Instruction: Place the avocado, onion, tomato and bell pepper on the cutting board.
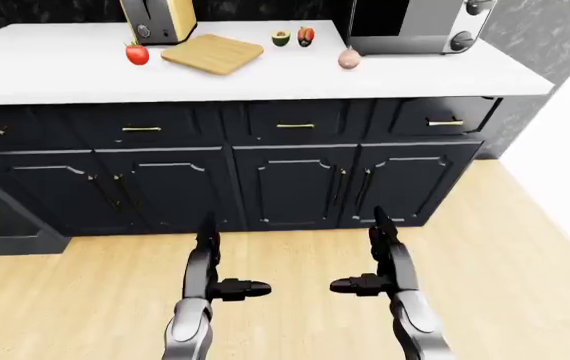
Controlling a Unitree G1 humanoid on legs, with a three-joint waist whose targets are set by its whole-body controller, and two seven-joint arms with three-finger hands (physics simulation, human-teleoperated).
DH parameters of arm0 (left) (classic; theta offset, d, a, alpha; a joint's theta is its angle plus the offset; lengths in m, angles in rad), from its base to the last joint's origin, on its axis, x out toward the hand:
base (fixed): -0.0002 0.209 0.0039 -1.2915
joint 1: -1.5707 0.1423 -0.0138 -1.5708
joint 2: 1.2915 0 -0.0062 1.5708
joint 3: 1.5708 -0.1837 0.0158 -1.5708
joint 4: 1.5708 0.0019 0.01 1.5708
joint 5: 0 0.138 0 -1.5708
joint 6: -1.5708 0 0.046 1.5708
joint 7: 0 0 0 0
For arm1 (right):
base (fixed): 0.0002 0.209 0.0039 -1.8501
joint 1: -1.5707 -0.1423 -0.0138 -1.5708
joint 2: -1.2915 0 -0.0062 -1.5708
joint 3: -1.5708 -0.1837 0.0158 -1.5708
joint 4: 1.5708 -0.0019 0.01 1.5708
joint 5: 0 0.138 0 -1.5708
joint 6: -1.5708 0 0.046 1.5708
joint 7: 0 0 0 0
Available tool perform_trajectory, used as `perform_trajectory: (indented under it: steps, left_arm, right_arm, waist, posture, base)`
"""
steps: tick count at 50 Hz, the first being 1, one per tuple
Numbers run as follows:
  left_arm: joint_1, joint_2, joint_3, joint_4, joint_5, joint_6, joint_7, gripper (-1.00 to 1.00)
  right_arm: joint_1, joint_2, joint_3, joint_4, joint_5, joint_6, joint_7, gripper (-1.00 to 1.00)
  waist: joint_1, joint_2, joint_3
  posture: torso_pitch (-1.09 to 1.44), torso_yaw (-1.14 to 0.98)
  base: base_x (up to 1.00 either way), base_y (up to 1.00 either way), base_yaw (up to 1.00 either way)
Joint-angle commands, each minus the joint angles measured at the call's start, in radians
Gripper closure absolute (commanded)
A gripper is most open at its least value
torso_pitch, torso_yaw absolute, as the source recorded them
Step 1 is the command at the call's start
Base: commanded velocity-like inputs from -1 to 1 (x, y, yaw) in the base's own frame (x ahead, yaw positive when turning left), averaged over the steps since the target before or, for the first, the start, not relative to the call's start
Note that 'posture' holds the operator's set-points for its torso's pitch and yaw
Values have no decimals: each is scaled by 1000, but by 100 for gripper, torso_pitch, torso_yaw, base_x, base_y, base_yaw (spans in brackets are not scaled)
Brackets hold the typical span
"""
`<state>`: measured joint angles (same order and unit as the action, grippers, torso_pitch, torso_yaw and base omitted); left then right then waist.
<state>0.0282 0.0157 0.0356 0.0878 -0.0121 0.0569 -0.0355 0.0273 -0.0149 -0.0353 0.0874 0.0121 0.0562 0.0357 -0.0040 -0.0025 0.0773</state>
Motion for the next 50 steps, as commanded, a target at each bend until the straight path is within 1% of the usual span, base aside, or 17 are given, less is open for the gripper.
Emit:
perform_trajectory:
  steps: [1,3,5,7,12,13,14,18,25,29,31,33,37,42,44,47,50]
  left_arm:
    - [-31,9,1,-146,0,-7,-1,-100]
    - [-36,8,0,-161,6,7,-2,-100]
    - [-40,8,-3,-196,12,39,-2,-100]
    - [-47,5,-4,-229,9,69,-3,-100]
    - [-65,5,-6,-329,6,154,-4,-100]
    - [-72,7,-5,-354,6,175,-3,-100]
    - [-79,9,-6,-391,6,206,-6,-100]
    - [-121,18,1,-482,6,295,-10,-100]
    - [-204,36,28,-513,-2,362,-8,-100]
    - [-241,53,50,-536,-12,401,-8,-100]
    - [-265,64,69,-551,-23,427,-2,-100]
    - [-283,76,83,-563,-31,443,4,-100]
    - [-292,94,109,-596,-54,472,13,-100]
    - [-310,115,133,-619,-75,499,26,-100]
    - [-310,120,137,-629,-80,507,27,-100]
    - [-327,141,170,-635,-96,523,32,-100]
    - [-334,163,189,-646,-108,539,32,-100]
  right_arm:
    - [-14,-7,-6,-199,24,2,10,-100]
    - [-20,-9,-14,-223,26,27,10,-100]
    - [-30,-17,-14,-259,10,64,8,-100]
    - [-45,-22,-16,-302,-3,107,13,-100]
    - [-65,-28,-12,-408,-37,201,32,-100]
    - [-73,-30,-16,-426,-43,222,34,-100]
    - [-85,-33,-20,-445,-45,245,38,-100]
    - [-127,-46,-29,-529,-63,337,60,-100]
    - [-193,-63,-46,-626,-80,453,87,-100]
    - [-236,-72,-48,-639,-88,489,96,-100]
    - [-284,-79,-43,-612,-97,497,95,-100]
    - [-326,-86,-41,-603,-105,515,99,-100]
    - [-324,-102,-52,-764,-105,645,130,-100]
    - [-374,-98,-35,-764,-123,672,132,-100]
    - [-384,-95,-29,-752,-128,666,129,-100]
    - [-416,-104,-24,-764,-144,695,139,-100]
    - [-438,-108,-23,-761,-155,705,152,-100]
  waist:
    - [-2,-8,-1]
    - [7,-2,-64]
    - [5,-8,-23]
    - [6,-9,-69]
    - [9,-9,-81]
    - [8,-5,-103]
    - [8,-1,-79]
    - [6,5,-51]
    - [3,23,-50]
    - [7,3,-57]
    - [7,-32,-56]
    - [8,-22,-63]
    - [2,-43,-60]
    - [-13,13,-42]
    - [-12,72,-65]
    - [-1,80,-36]
    - [12,62,-46]
  posture:
    - [0,0]
    - [0,0]
    - [0,0]
    - [0,0]
    - [0,0]
    - [0,0]
    - [0,0]
    - [0,0]
    - [0,0]
    - [0,0]
    - [0,0]
    - [0,0]
    - [0,0]
    - [0,0]
    - [0,0]
    - [0,0]
    - [0,0]
  base:
    - [0,0,0]
    - [0,0,0]
    - [0,0,0]
    - [0,0,0]
    - [0,0,0]
    - [9,0,0]
    - [9,0,0]
    - [20,2,0]
    - [30,6,0]
    - [31,6,0]
    - [31,7,0]
    - [33,7,0]
    - [38,7,0]
    - [38,6,0]
    - [38,7,0]
    - [38,8,0]
    - [38,9,0]
